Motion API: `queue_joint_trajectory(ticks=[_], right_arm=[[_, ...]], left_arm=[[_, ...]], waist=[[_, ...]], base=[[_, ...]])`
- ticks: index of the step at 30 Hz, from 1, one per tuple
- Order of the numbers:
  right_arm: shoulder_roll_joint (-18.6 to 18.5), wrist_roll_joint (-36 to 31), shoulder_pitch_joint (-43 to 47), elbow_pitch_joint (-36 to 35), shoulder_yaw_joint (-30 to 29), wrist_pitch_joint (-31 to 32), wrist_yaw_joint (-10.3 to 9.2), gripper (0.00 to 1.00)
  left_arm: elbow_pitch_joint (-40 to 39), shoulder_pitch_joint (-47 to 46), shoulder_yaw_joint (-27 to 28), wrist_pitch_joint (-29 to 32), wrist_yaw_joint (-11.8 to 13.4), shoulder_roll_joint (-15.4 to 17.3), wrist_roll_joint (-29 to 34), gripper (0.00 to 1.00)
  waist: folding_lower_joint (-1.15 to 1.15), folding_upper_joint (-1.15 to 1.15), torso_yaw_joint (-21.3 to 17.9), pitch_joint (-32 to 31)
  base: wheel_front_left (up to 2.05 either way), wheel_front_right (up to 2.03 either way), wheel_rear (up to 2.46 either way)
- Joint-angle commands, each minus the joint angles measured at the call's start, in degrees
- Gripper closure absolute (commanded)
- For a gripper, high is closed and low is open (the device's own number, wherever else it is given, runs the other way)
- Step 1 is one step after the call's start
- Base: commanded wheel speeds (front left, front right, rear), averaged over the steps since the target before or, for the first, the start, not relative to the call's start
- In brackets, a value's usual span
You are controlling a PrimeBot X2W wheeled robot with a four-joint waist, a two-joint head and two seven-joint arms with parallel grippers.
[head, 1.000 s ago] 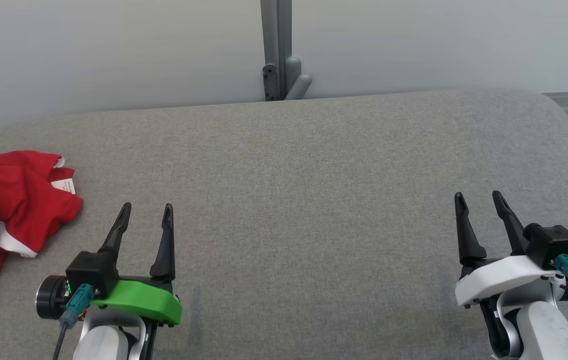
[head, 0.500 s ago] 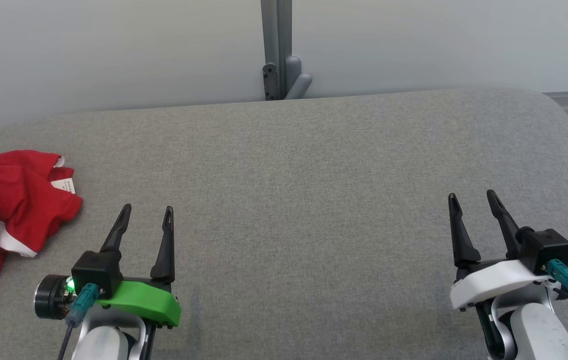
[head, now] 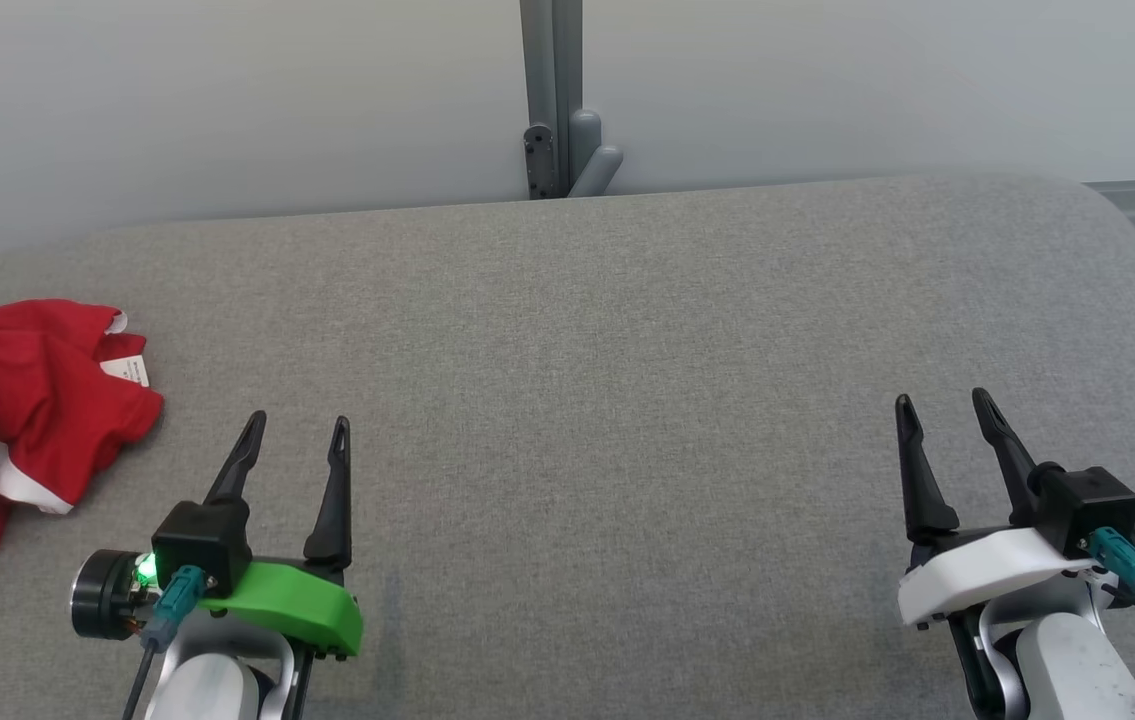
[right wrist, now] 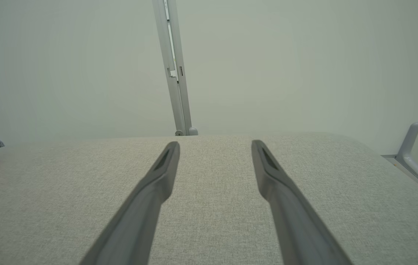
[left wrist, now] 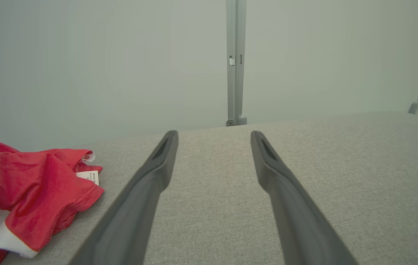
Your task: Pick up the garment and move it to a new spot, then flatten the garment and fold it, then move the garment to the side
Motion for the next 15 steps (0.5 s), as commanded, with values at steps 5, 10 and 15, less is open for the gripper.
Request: queue_joint_trajectory(ticks=[5,10,15], right_arm=[[0.1,0.4,0.3,0.5,-0.1,-0.2,0.0,0.0],[0.0,0.6,0.1,0.9,-0.1,-0.2,0.0,0.0],[0.1,0.8,0.1,1.0,-0.3,-0.2,0.0,0.0]], left_arm=[[0.3,0.5,-0.2,0.4,0.4,0.4,-0.7,0.0],[0.5,0.4,-0.5,0.5,0.6,0.6,-0.9,0.0],[0.6,0.1,-0.7,0.6,0.7,0.8,-1.1,0.0]], waist=[[0.0,0.0,-0.2,-0.1],[0.0,0.0,-0.2,-0.2],[0.0,0.0,-0.1,-0.3]], base=[[0.0,0.0,0.0],[0.0,0.0,0.0],[0.0,0.0,0.0]])
